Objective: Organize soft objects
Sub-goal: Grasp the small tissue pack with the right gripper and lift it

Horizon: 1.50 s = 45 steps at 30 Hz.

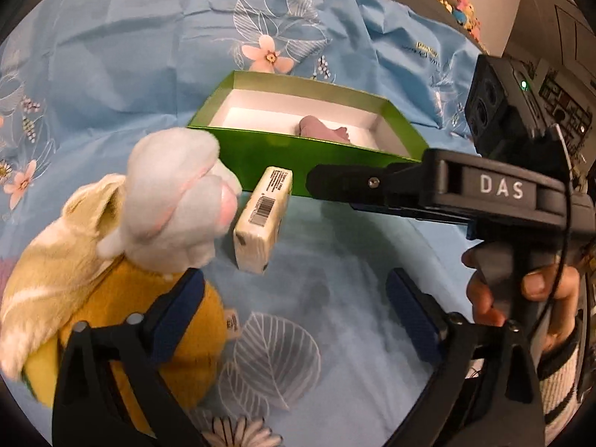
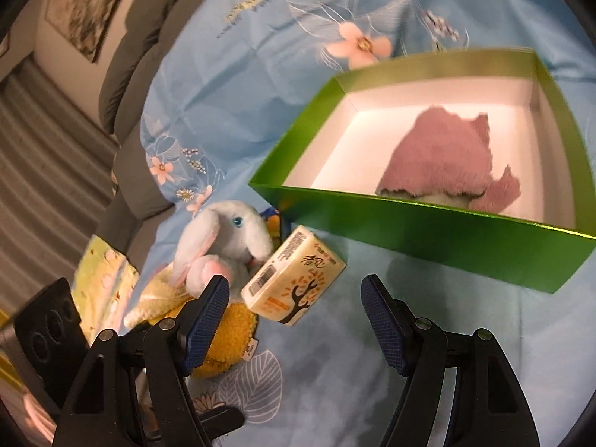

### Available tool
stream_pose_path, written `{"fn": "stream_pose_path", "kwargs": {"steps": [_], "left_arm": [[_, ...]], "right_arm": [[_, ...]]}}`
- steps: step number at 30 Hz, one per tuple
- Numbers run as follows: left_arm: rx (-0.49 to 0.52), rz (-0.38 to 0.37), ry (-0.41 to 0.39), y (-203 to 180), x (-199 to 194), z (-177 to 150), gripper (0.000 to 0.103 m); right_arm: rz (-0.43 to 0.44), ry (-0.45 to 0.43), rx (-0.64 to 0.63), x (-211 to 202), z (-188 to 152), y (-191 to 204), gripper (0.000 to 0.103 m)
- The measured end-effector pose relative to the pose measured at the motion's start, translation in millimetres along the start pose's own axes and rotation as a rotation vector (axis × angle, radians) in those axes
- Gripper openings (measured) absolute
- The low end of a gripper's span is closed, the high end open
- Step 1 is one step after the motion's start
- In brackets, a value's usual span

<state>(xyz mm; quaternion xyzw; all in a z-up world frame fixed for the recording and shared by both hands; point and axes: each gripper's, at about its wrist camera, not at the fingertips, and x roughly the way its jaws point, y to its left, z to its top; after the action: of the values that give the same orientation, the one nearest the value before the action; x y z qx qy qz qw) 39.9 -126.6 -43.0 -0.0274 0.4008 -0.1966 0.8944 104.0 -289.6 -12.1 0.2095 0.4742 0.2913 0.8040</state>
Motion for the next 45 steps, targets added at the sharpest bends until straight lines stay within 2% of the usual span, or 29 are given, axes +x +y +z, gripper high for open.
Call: {"fn": "stream_pose_path", "kwargs": {"steps": [4, 6, 10, 13, 15, 19, 20, 21, 26, 29, 33, 36, 39, 45], "left_arm": [[0.004, 0.02, 0.011, 7, 20, 5, 0.085], [-0.006, 0.026, 0.013, 12, 27, 7, 0.075], [-0.024, 0.006, 0.001, 18, 32, 10, 0.072], [-0.03, -0.006, 0.002, 22, 36, 10, 0.058], [-0.042, -0.014, 0.006, 25, 39, 11, 0.039], [-0.064, -0.01, 0.008, 29, 40, 11, 0.026], [-0.074, -0.015, 0.01, 31, 40, 11, 0.024], [-0.084, -0.023, 0.016, 32, 41, 11, 0.024], [-0.064, -0.021, 0.023, 28, 41, 11, 0.025], [-0.06, -0.022, 0.021, 27, 37, 10, 0.025], [-0.03, -0.013, -0.025, 18, 20, 14, 0.025], [0.007, -0.015, -0.07, 8, 6, 26, 0.025], [0.06, -0.013, -0.106, -7, -6, 42, 0.025], [0.171, -0.007, -0.12, -39, 4, 80, 0.025]], "right_arm": [[0.03, 0.034, 0.021, 13, 4, -3, 0.074], [0.056, 0.049, 0.03, 20, 6, -3, 0.074], [0.069, 0.069, 0.049, 33, 13, -3, 0.074], [0.062, 0.096, 0.062, 46, 18, -3, 0.074], [0.061, 0.116, 0.076, 54, 19, -5, 0.074], [0.064, 0.148, 0.107, 65, 19, -10, 0.073], [0.065, 0.154, 0.112, 66, 19, -12, 0.066], [0.062, 0.162, 0.115, 68, 18, -13, 0.058], [0.084, 0.162, 0.085, 65, 16, -9, 0.045], [0.097, 0.155, 0.071, 63, 15, -6, 0.042], [0.132, 0.124, 0.062, 50, 14, 0, 0.042], [0.15, 0.056, 0.035, 30, 17, 10, 0.042], [0.169, -0.048, 0.012, 3, 23, 18, 0.042], [0.186, -0.185, 0.045, -29, 44, 5, 0.042]]}}
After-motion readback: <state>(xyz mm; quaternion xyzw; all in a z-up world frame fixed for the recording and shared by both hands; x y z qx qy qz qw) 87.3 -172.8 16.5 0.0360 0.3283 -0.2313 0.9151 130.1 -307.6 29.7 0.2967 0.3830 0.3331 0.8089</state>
